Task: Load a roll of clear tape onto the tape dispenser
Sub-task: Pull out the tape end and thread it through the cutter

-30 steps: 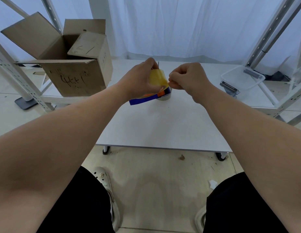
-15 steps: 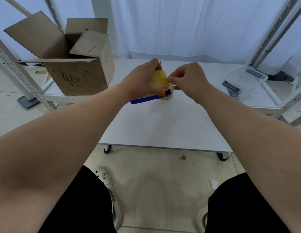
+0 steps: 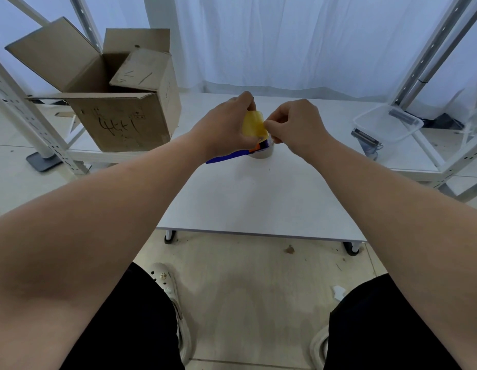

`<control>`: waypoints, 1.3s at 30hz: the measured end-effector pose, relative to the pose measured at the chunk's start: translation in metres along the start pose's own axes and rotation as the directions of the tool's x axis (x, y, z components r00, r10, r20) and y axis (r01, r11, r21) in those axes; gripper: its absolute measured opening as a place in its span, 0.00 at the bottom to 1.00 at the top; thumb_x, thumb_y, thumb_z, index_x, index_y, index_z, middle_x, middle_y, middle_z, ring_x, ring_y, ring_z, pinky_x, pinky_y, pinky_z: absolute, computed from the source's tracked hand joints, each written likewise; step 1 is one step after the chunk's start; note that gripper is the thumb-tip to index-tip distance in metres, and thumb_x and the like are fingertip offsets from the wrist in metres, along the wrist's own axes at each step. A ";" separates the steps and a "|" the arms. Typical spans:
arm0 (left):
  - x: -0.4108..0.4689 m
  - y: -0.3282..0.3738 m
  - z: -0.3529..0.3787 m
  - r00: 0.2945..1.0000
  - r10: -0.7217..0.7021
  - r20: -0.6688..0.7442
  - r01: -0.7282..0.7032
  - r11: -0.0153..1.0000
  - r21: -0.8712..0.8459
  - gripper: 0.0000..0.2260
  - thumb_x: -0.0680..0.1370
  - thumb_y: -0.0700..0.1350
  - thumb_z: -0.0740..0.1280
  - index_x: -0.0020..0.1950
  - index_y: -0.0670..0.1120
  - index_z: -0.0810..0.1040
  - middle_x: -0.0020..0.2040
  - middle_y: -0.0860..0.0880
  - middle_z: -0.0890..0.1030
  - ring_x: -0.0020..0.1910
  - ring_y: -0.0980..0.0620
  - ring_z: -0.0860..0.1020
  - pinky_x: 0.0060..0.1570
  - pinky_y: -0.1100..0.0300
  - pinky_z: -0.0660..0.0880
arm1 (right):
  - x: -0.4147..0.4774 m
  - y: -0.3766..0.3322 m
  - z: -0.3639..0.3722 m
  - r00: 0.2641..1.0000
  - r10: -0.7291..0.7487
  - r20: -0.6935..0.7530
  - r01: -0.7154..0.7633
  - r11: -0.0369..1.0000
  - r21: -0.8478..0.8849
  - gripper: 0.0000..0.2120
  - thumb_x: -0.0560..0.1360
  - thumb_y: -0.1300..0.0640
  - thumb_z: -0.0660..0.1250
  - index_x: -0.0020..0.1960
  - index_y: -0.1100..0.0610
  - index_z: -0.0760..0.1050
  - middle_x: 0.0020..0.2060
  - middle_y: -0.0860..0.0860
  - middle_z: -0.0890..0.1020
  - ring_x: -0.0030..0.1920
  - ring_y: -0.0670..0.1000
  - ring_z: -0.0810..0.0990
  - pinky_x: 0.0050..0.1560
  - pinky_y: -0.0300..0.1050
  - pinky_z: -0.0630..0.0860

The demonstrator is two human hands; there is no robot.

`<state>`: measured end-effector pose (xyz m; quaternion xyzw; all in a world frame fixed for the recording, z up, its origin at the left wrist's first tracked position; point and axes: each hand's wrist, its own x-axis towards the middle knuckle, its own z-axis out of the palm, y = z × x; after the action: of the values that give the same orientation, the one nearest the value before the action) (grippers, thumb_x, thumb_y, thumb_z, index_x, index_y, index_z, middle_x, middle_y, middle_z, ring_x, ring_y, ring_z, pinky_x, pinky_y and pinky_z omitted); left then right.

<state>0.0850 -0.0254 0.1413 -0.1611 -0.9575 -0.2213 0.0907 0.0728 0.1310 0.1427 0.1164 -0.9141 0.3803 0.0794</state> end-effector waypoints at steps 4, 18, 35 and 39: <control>-0.001 -0.001 -0.002 1.000 -0.004 0.009 0.004 1.000 0.003 0.28 0.69 0.55 0.73 0.62 0.46 0.67 0.58 0.48 0.76 0.49 0.51 0.72 0.44 0.59 0.68 | 0.002 0.002 0.002 0.999 0.040 0.024 -0.041 0.998 0.043 0.16 0.72 0.57 0.68 0.58 0.61 0.77 0.48 0.57 0.83 0.50 0.55 0.82 0.56 0.52 0.79; -0.006 0.000 -0.007 0.998 0.058 -0.001 -0.058 0.998 -0.039 0.27 0.69 0.56 0.73 0.61 0.45 0.67 0.57 0.48 0.76 0.49 0.51 0.73 0.43 0.60 0.71 | 0.000 -0.006 -0.004 0.997 0.075 -0.002 -0.074 0.991 0.108 0.05 0.69 0.62 0.67 0.37 0.64 0.76 0.36 0.58 0.78 0.43 0.59 0.81 0.45 0.52 0.79; -0.006 -0.008 -0.006 0.986 -0.060 0.153 0.085 0.983 -0.164 0.29 0.71 0.50 0.73 0.65 0.49 0.60 0.53 0.49 0.73 0.47 0.48 0.77 0.40 0.58 0.78 | 0.003 0.008 -0.010 0.982 0.156 0.107 -0.183 0.931 0.317 0.05 0.75 0.64 0.62 0.41 0.59 0.74 0.46 0.63 0.82 0.44 0.57 0.83 0.42 0.42 0.83; -0.004 -0.006 0.003 0.944 -0.124 0.306 0.169 0.978 -0.125 0.34 0.71 0.51 0.72 0.70 0.50 0.58 0.54 0.48 0.75 0.48 0.47 0.77 0.40 0.57 0.77 | 0.002 0.006 -0.004 0.981 0.103 0.162 -0.140 0.962 0.233 0.03 0.74 0.64 0.64 0.41 0.60 0.75 0.43 0.62 0.83 0.43 0.58 0.85 0.45 0.48 0.84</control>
<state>0.0865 -0.0305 0.1348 -0.1268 -0.9503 -0.2720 -0.0830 0.0694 0.1380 0.1421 0.0969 -0.8694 0.4838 -0.0274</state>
